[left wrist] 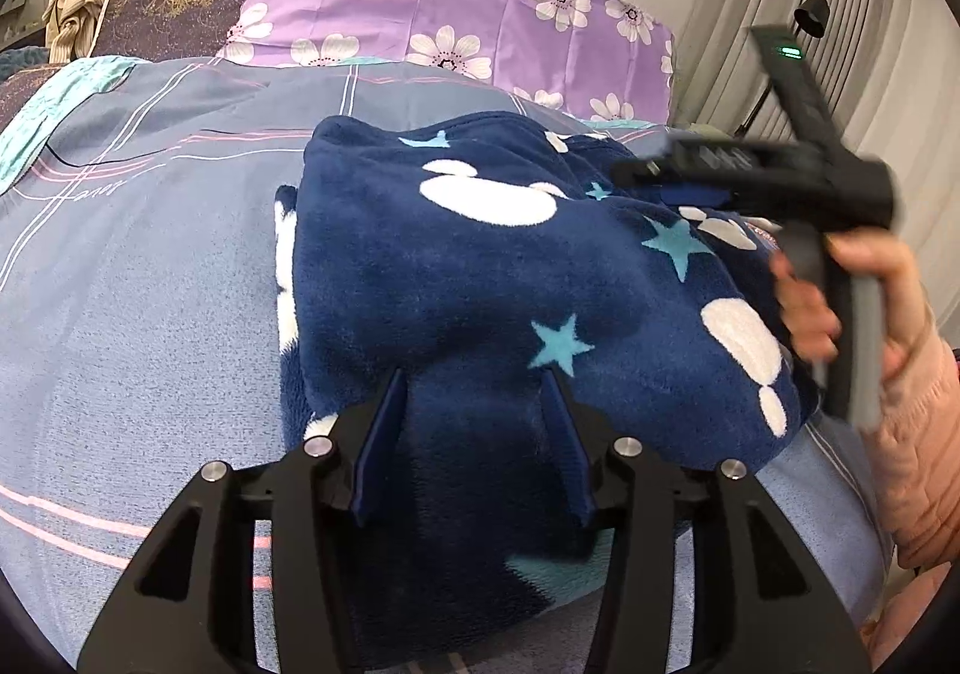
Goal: Fold small clothes
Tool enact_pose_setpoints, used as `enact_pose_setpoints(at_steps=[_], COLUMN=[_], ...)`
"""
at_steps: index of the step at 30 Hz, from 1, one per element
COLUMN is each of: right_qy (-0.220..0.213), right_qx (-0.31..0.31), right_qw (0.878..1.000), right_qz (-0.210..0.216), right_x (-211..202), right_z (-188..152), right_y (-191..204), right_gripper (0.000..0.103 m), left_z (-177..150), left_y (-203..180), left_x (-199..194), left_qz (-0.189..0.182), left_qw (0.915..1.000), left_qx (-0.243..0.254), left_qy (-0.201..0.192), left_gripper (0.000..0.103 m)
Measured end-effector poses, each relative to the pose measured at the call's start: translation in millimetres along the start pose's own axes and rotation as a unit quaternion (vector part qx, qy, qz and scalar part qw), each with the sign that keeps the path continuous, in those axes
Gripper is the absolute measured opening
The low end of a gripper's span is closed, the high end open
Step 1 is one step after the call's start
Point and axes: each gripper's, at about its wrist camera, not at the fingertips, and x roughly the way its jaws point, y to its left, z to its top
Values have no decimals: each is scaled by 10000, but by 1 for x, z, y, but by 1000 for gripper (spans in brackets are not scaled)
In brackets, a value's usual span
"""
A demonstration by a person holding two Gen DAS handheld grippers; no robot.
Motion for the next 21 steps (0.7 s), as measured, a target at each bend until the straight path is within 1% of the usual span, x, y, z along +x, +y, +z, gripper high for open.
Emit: enact_pose_setpoints(at_steps=[3,5,7,11,13,14,15,16,18,21], right_qy=[-210,-200,-132,-266,-305,-341,-392,-422,-415,-360], right_qx=[-770,-1069,-1287,-1896,-2195,-2333,-2504,-2647,-2905,-3166], right_qw=[9968,9940,9912,9812,9748,9715,9672,9633,9557,9473], right_qz=[18,95,271,243,246,221,183,167,221,337], right_x=[-28,-43,-57,-83,-88,-91,-91,-90,-87,-81], right_z=[-26,-42,-57,-88,-101,-108,-114,-118,-126,-135], right_y=[26,37,46,78,92,100,109,118,132,154], right_gripper=[74,75,76,78,79,79,79,79,79,79], left_z=[-1,-2,-2,-7,-10,-11,-11,-13,-15,-21], left_y=[-8,-13,-16,-15,-14,-12,-10,-7,0,20], left_x=[-2,-5,-11,-25,-31,-35,-37,-41,-47,-55], left_qz=[98,211,256,282,313,362,422,533,597,623], left_qw=[9998,9995,9995,9995,9993,9992,9989,9984,9980,9974], left_qx=[145,217,202,154,164,165,161,142,63,-271], left_qy=[10,12,-3,-57,-75,-86,-96,-134,-176,-222], left_gripper=[58,61,64,66,66,68,75,76,76,76])
